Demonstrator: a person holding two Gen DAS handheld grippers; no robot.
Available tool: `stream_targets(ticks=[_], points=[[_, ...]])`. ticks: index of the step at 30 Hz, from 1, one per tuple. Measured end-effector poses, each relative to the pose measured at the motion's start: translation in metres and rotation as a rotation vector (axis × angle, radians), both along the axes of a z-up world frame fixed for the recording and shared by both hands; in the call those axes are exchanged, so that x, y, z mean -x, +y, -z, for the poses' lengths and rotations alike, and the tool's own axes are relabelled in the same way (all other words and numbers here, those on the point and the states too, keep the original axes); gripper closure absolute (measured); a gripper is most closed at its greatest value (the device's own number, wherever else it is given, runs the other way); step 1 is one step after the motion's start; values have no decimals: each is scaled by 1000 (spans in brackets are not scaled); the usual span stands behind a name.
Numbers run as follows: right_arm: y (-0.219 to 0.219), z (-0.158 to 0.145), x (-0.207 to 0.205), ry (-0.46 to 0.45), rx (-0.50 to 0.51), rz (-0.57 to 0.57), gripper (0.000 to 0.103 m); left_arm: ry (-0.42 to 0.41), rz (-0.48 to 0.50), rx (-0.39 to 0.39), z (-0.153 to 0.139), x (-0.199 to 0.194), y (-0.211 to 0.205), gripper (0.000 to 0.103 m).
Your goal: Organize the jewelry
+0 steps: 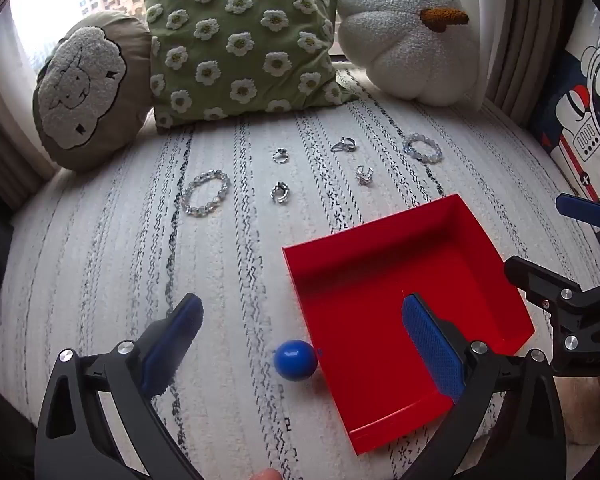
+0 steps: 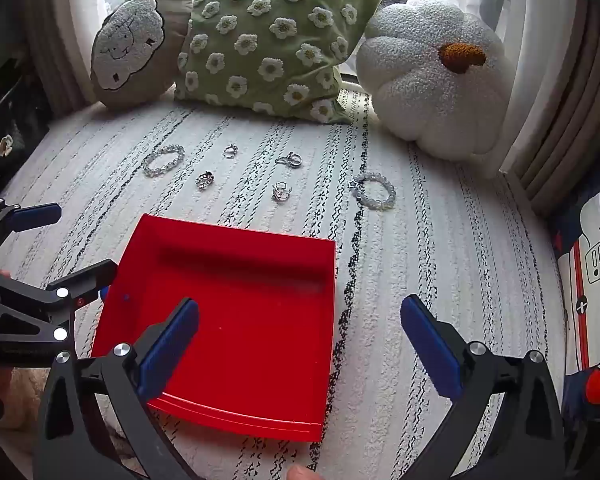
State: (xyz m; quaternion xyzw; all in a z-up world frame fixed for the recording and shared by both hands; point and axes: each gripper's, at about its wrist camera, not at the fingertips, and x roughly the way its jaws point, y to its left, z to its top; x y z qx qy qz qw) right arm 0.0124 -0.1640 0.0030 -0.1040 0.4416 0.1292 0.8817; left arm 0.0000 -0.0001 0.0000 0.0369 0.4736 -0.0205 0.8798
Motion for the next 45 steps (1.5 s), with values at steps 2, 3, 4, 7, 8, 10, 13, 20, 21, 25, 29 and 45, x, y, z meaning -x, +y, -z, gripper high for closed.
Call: stream_targets(ticks=[2,3,4,7,8,10,13,20,21,25,29,45], points=[[0,0,0,-3,4,0,5,-2,3,7,0,0,1,7],[0,0,0,-2,5,0,5,-1,3,7,0,1,1,7],[0,0,0,-2,6,1,5,-1,4,8,0,1,2,7],[1,0,0,-1,6,0,5,9,2,-11,1,0,-4,7],[1,0,0,-1,6,0,5,8,2,-10,1,0,-4,7],[1,0,0,0,5,0,5,8,2,-7,2,0,-2,7],[1,1,1,-1,4,0,5,9,2,-4,1,-1,-2,7],[-1,3,0,12,-10,9,5,5,0,-2,2,-1,-1,7],[-1,3,0,11,-11,9,5,5,1,-2,2,-1,-1,7],[0,4,-3,26,-28,5,5,6,1,-1,1,0,-1,7],[-2,5,-4,23,-28,12,5,6,1,-1,1,-1,-1,7],[4,5,-2,13,-24,-6,5,5,2,6,0,-1,-1,7]])
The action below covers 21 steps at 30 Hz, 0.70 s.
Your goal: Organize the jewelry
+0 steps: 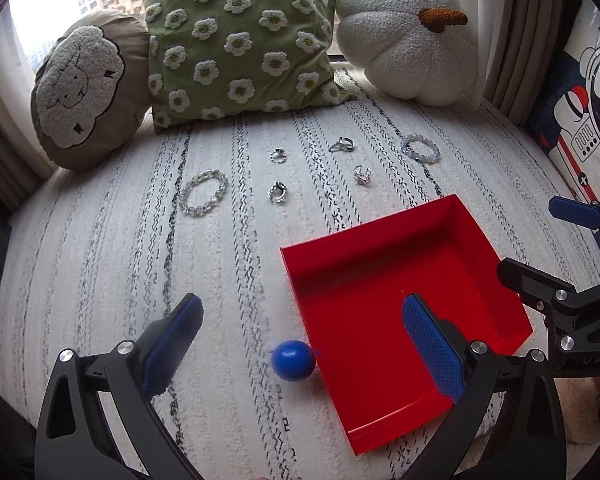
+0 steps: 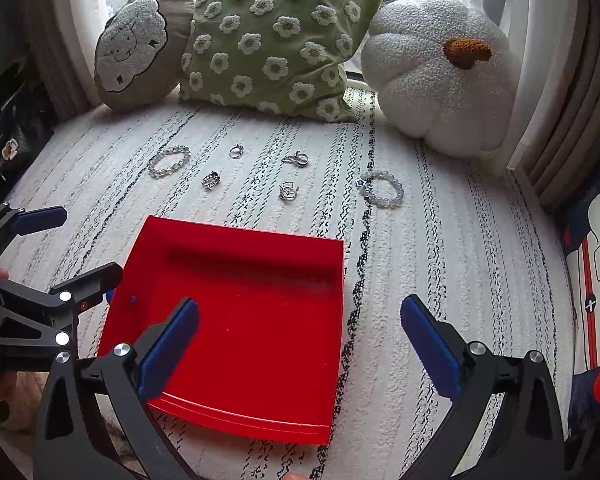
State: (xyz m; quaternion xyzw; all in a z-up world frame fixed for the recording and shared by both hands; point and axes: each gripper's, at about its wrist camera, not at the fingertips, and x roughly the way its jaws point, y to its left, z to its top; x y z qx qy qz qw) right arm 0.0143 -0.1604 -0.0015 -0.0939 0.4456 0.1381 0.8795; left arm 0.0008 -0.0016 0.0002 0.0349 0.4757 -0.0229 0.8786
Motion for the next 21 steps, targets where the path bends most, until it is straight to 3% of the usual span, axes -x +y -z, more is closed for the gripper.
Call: stream_targets(ticks=[21], points=[[0,1,2,-3,-13,-3,5,2,11,-1,1,0,-1,7]])
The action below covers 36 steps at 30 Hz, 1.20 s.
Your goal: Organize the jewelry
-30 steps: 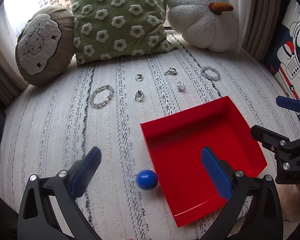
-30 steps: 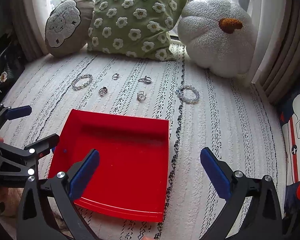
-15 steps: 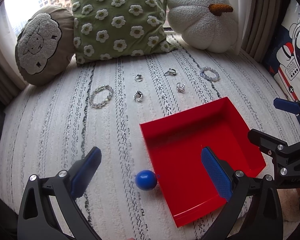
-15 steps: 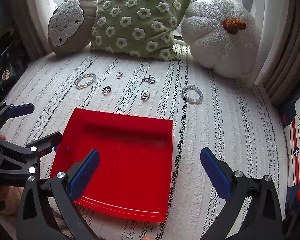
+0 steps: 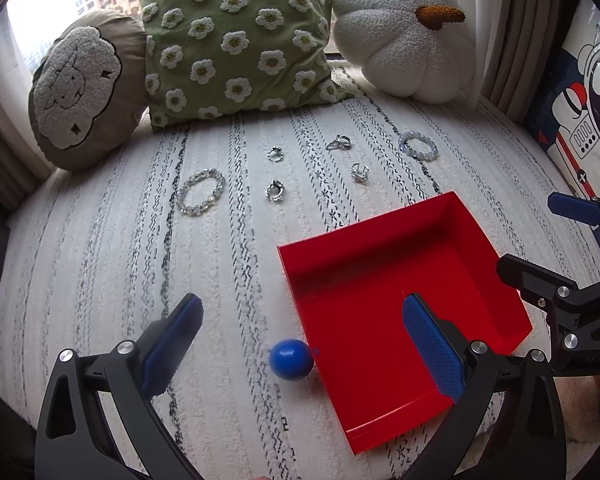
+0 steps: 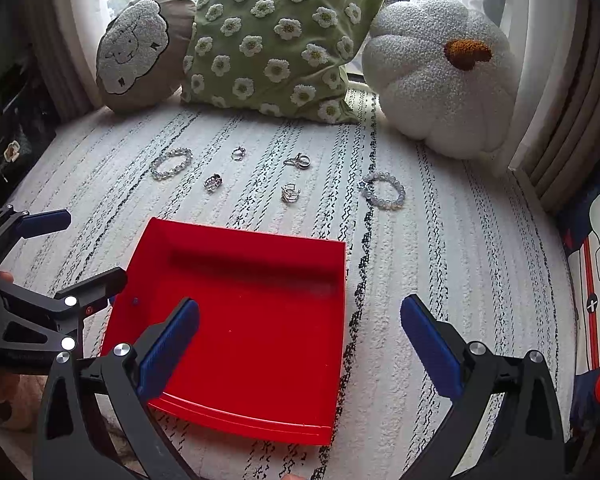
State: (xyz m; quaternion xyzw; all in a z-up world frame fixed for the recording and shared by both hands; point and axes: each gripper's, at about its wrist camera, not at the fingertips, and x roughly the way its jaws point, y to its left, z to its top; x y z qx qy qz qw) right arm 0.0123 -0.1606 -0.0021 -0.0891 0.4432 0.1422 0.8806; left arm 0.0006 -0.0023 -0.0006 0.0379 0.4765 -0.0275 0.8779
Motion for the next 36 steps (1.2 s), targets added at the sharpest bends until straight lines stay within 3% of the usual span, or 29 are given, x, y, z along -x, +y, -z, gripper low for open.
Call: stream_targets(ticks=[36], points=[[2,0,0,-8,4,-7,5,1,4,3,1,0,-1,7]])
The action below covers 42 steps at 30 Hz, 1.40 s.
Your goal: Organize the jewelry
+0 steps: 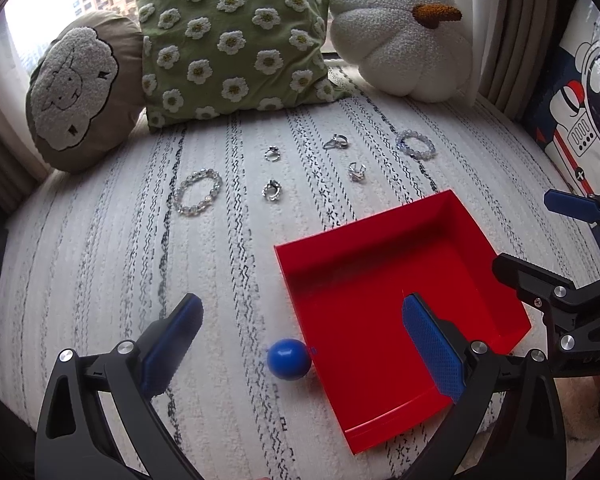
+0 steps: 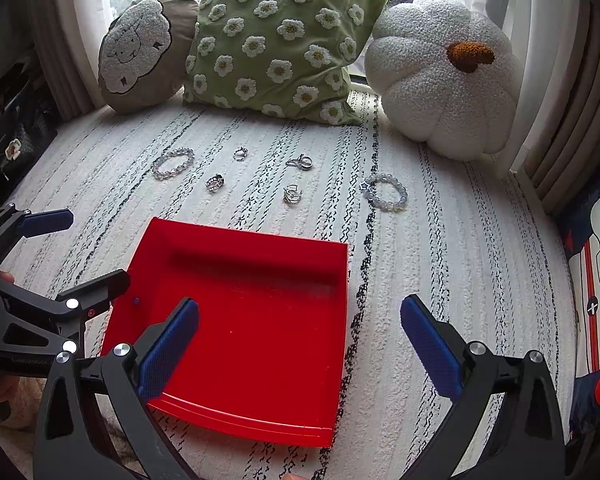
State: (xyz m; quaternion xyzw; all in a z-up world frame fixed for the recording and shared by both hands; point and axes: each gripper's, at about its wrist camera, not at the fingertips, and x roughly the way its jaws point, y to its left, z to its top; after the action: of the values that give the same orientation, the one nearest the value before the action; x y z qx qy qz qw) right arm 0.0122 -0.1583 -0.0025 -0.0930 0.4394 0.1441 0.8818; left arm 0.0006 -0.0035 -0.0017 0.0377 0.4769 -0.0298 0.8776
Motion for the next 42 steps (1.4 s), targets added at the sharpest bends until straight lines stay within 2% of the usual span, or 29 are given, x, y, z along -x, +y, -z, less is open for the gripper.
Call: stream_targets(ticks=[9,16,21,24,29,32,39,42], points=[[-5,-1,-13,-4,-22,15,5,9,-17,7,2,-12,7,7],[-24,-4,-63,58,-114,64,5,-1,-91,-8,-6,-55,31,7],[-37,-3,-115,71,-108,130,5,24,-138,-1,-1,-96,54,7],[-45,3,-151,89,-91,176,5,54,-151,23,7,-125,69,7],[-53,21,-202,96,-23,220,5,109,-209,-2,30,-168,94,7],[-58,34,-225,103,-1,241,6,148,-225,23,48,-187,109,7],[-66,66,-254,118,58,264,11,167,-252,-4,80,-208,137,7],[-68,79,-259,148,62,256,17,156,-272,-14,85,-208,148,7]])
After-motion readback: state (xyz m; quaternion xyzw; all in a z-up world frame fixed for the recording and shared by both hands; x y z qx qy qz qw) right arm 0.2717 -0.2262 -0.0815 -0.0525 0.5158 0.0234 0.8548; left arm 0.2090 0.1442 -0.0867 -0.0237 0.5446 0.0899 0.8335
